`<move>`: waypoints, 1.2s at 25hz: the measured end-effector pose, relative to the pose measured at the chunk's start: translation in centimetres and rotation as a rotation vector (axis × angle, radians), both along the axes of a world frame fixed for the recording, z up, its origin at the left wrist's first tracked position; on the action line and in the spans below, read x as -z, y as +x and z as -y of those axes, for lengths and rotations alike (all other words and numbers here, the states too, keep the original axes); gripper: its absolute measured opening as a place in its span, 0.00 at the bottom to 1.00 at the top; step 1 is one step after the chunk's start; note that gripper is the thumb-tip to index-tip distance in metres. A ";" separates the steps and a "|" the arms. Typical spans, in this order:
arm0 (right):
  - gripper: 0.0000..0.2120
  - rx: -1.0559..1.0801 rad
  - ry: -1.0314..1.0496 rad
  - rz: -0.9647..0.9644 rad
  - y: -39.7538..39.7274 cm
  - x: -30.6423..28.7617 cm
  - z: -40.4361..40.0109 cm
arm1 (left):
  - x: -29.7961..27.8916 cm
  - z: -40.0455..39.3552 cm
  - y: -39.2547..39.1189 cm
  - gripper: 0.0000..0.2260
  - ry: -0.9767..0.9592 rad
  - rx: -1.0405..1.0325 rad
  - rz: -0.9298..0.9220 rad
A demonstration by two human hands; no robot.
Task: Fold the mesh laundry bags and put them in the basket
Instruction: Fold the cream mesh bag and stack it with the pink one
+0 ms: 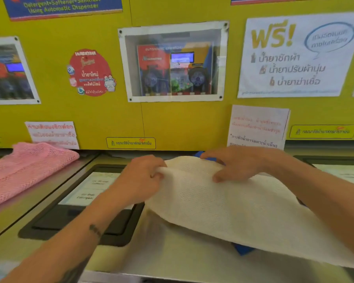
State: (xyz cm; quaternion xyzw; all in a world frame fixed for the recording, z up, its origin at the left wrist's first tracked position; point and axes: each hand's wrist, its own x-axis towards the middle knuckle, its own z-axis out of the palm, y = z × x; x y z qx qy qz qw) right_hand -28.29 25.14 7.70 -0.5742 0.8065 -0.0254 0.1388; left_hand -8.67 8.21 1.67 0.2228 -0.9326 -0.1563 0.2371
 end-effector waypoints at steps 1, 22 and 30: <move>0.30 -0.029 -0.035 0.036 0.4 -0.3 0.5 | -1.0 1.2 1.2 0.09 0.010 -0.039 -0.042; 0.15 0.163 -0.222 -0.200 -3.2 6.4 6.6 | 4.3 11.2 -0.1 0.33 0.101 -0.230 0.439; 0.18 0.039 -0.398 -0.402 -3.5 3.5 9.3 | -0.2 10.0 3.3 0.22 -0.008 -0.104 0.137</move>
